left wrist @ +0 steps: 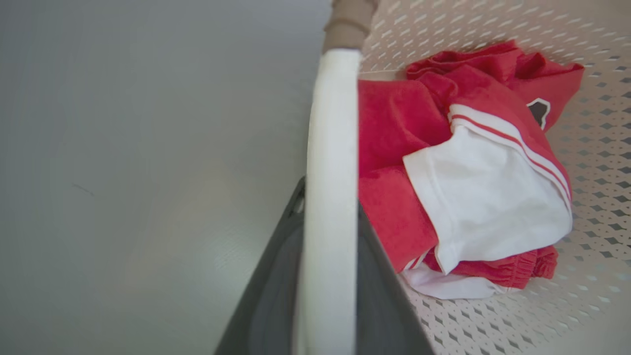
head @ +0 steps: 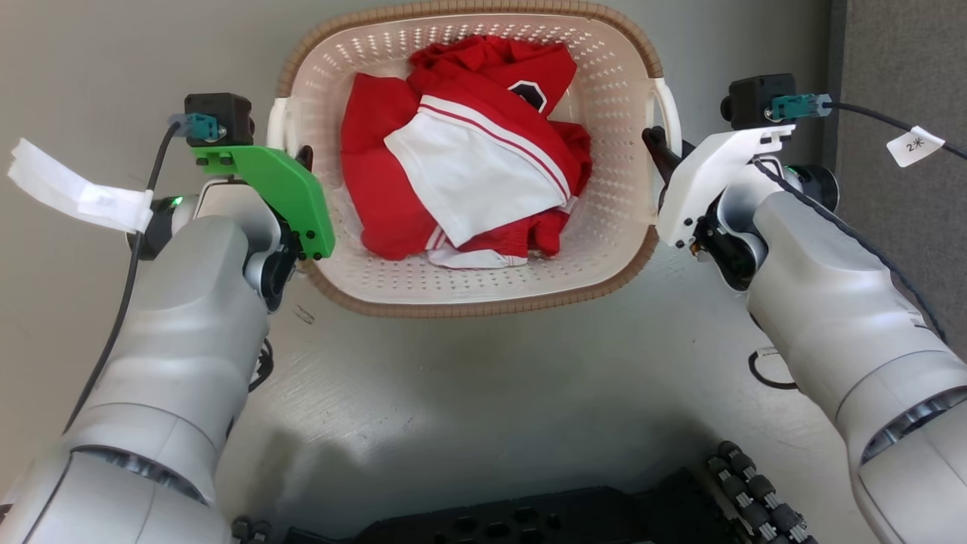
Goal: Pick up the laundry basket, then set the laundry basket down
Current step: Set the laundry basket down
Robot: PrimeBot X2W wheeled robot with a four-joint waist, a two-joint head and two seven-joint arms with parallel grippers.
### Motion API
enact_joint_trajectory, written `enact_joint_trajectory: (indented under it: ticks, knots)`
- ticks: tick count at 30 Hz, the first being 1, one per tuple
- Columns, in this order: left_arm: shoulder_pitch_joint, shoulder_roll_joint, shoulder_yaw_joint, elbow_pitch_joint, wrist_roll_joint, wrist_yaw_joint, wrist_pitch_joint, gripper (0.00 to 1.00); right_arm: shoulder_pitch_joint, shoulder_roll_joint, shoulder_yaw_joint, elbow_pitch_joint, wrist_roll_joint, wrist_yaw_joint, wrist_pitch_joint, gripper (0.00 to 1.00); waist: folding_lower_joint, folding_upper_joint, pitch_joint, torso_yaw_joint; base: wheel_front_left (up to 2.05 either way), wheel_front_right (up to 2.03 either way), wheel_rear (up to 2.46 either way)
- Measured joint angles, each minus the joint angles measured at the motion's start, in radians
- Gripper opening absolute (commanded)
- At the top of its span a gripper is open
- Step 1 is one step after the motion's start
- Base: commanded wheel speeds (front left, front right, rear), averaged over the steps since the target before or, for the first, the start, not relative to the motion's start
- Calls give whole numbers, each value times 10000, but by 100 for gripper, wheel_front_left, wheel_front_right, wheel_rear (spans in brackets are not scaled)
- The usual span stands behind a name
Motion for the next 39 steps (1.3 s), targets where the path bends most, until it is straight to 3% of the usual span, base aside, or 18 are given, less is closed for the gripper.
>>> enact_joint_trajectory:
  ticks: [1,2,13,31,39]
  knots:
    - [-1,31,-23,2,0,-10,33,100,0,-35,42,-38,0,-13,-10,76,0,0,-15,1,0,0,0]
    - [0,69,-59,4,0,-48,46,100,2,-100,40,-58,6,-13,-17,100,0,0,-29,2,0,0,0]
    - [5,217,-96,21,-56,-161,167,100,264,-424,188,-401,257,-86,-221,100,0,0,-282,48,0,0,0]
    - [1244,222,-516,-35,307,-171,-1764,100,1159,-529,495,-736,255,-86,-1440,100,0,0,-1823,-20,0,0,0]
    - [1762,222,-566,-213,337,-163,-2056,100,1648,-573,460,-775,234,-86,-1649,100,-1,0,-2730,-140,0,0,0]
